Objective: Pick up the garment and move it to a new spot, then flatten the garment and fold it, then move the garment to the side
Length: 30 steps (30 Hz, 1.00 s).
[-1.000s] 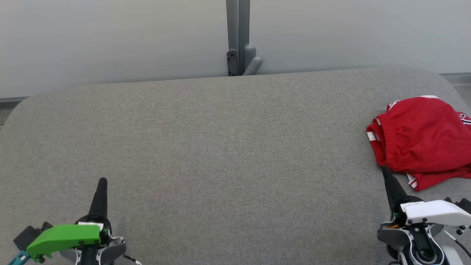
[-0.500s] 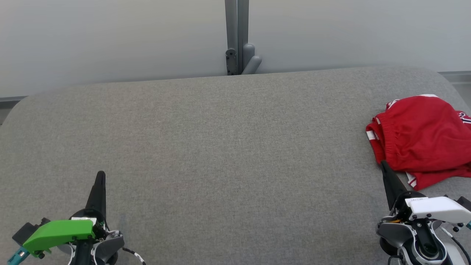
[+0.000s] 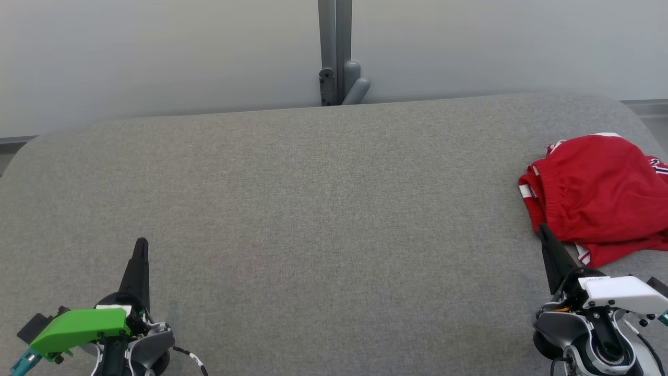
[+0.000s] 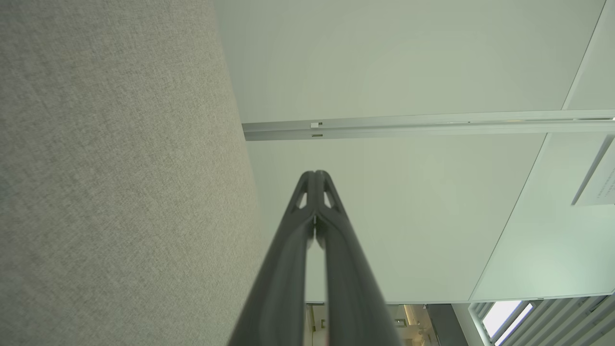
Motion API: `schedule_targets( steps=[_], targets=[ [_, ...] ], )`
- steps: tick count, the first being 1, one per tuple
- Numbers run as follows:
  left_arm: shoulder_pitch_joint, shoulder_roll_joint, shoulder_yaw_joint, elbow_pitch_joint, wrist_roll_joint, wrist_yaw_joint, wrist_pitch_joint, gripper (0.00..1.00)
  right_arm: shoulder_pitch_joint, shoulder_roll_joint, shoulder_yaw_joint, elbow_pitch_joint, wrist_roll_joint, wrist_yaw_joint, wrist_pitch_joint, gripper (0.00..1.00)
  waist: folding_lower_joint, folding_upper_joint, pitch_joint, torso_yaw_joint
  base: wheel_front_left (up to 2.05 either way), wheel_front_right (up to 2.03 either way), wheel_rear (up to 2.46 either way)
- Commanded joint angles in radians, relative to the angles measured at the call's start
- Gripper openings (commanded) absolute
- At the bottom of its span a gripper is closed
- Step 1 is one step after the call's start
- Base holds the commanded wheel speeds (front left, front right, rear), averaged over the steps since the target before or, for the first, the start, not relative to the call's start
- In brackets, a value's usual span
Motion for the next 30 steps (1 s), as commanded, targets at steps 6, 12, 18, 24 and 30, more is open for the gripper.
schedule_targets(
  steps=[6,12,18,24,30],
  targets=[
    [-0.015,0.007,0.006,-0.003,-0.001,0.000,0.005,0.00,-0.010,-0.005,-0.003,0.002,0.005,0.000,0.001,0.00,0.0000,0.0042,0.000,0.000,0.00,0.00,0.00],
    [-0.015,0.006,0.007,-0.003,-0.001,0.000,0.005,0.00,-0.010,-0.005,-0.003,0.002,0.005,0.000,0.001,0.00,0.0000,0.0042,0.000,0.000,0.00,0.00,0.00],
    [-0.015,0.006,0.007,-0.003,0.000,0.000,0.006,0.00,-0.010,-0.005,-0.003,0.002,0.005,0.000,0.001,0.00,0.0000,0.0042,0.000,0.000,0.00,0.00,0.00],
    [-0.015,0.005,0.007,-0.003,0.000,0.000,0.006,0.00,-0.010,-0.005,-0.003,0.002,0.005,0.000,0.001,0.00,0.0000,0.0042,0.000,0.000,0.00,0.00,0.00],
    [-0.015,0.005,0.007,-0.003,0.001,0.000,0.006,0.00,-0.010,-0.005,-0.003,0.002,0.005,0.000,0.001,0.00,0.0000,0.0042,0.000,0.000,0.00,0.00,0.00]
  ],
)
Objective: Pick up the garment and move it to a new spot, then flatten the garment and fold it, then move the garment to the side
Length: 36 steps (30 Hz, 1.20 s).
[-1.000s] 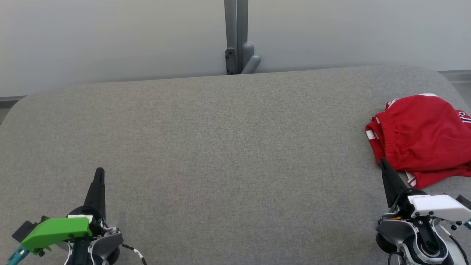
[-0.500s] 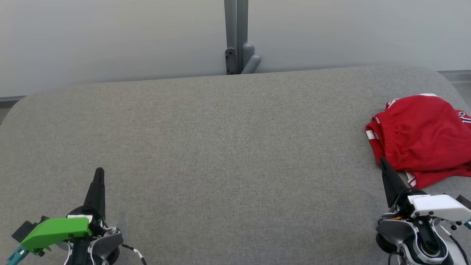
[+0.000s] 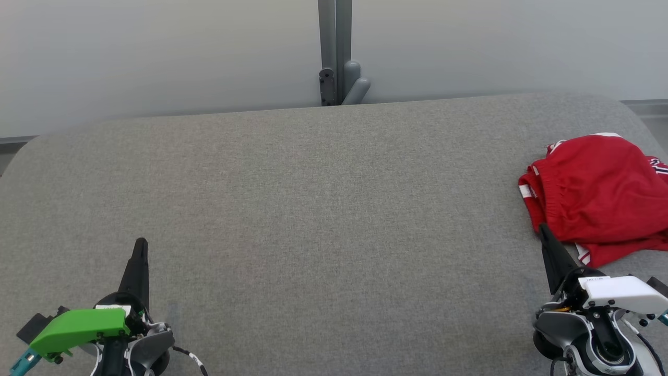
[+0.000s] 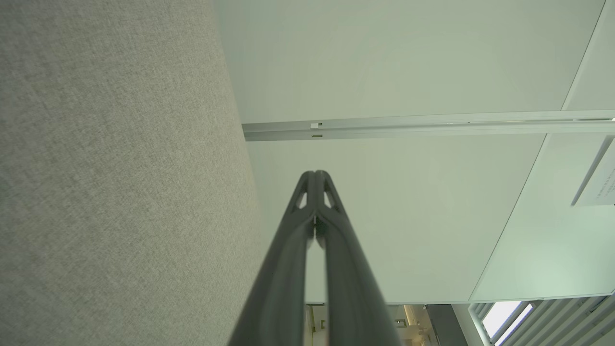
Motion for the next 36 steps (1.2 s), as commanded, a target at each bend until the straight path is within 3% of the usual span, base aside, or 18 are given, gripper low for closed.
schedule_targets(
  steps=[1,36],
  targets=[
    [-0.015,0.005,0.006,-0.003,0.001,0.000,0.006,0.00,-0.009,-0.005,-0.003,0.002,0.005,0.000,0.001,0.00,0.0000,0.0042,0.000,0.000,0.00,0.00,0.00],
    [-0.015,0.004,0.007,-0.003,0.002,0.000,0.005,0.00,-0.009,-0.005,-0.003,0.002,0.005,0.000,0.001,0.00,0.0000,0.0042,0.000,0.000,0.00,0.00,0.00]
  ],
)
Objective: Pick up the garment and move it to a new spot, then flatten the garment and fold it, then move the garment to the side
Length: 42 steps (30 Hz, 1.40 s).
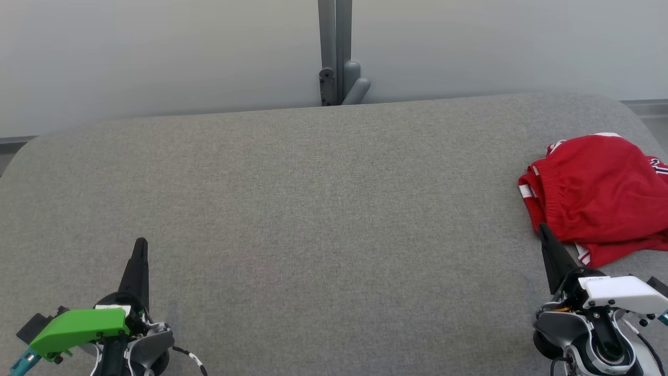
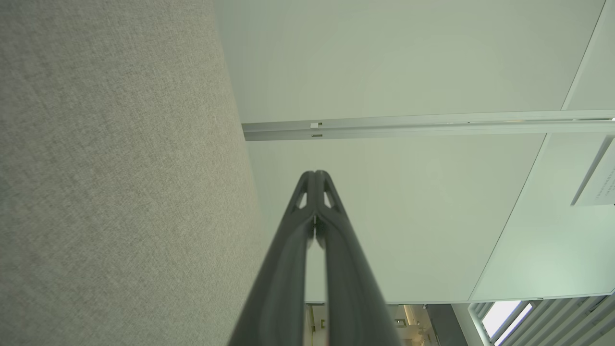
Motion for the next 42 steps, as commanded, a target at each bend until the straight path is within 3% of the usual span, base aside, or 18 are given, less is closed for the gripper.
schedule_targets(
  steps=[1,42],
  targets=[
    [-0.015,0.004,0.005,-0.003,0.002,0.000,0.003,0.00,-0.009,-0.005,-0.003,0.002,0.005,0.000,0.001,0.00,0.0000,0.0042,0.000,0.000,0.00,0.00,0.00],
    [-0.015,0.003,0.006,-0.003,0.003,0.000,0.004,0.00,-0.009,-0.005,-0.003,0.002,0.005,0.000,0.001,0.00,0.0000,0.0042,0.000,0.000,0.00,0.00,0.00]
  ],
)
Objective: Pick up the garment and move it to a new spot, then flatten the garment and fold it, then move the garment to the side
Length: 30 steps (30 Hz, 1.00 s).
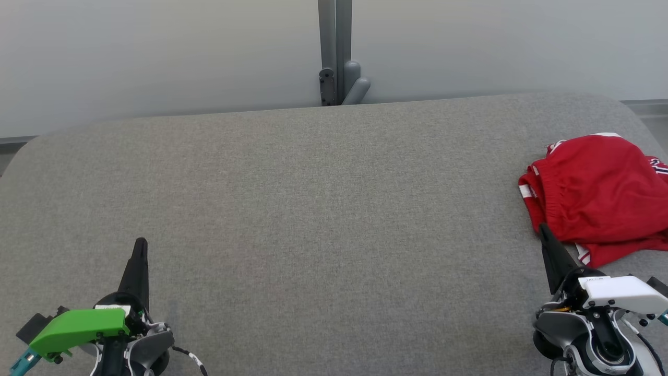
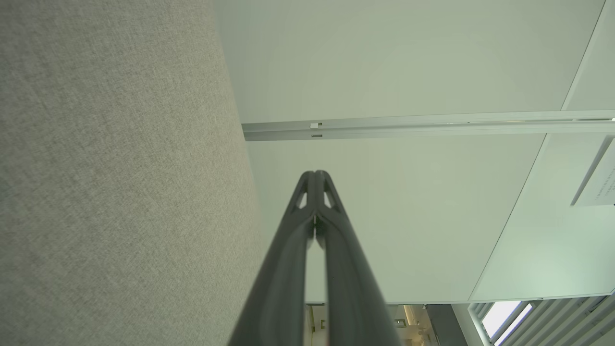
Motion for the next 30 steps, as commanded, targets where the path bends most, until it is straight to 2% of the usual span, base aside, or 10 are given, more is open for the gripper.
schedule_targets(
  steps=[1,30],
  targets=[
    [-0.015,0.004,0.005,-0.003,0.003,0.000,0.003,0.00,-0.009,-0.005,-0.003,0.002,0.005,0.000,0.001,0.00,0.0000,0.0042,0.000,0.000,0.00,0.00,0.00],
    [-0.015,0.003,0.005,-0.003,0.004,0.000,0.004,0.00,-0.009,-0.005,-0.003,0.002,0.005,0.000,0.001,0.00,0.0000,0.0042,0.000,0.000,0.00,0.00,0.00]
  ],
)
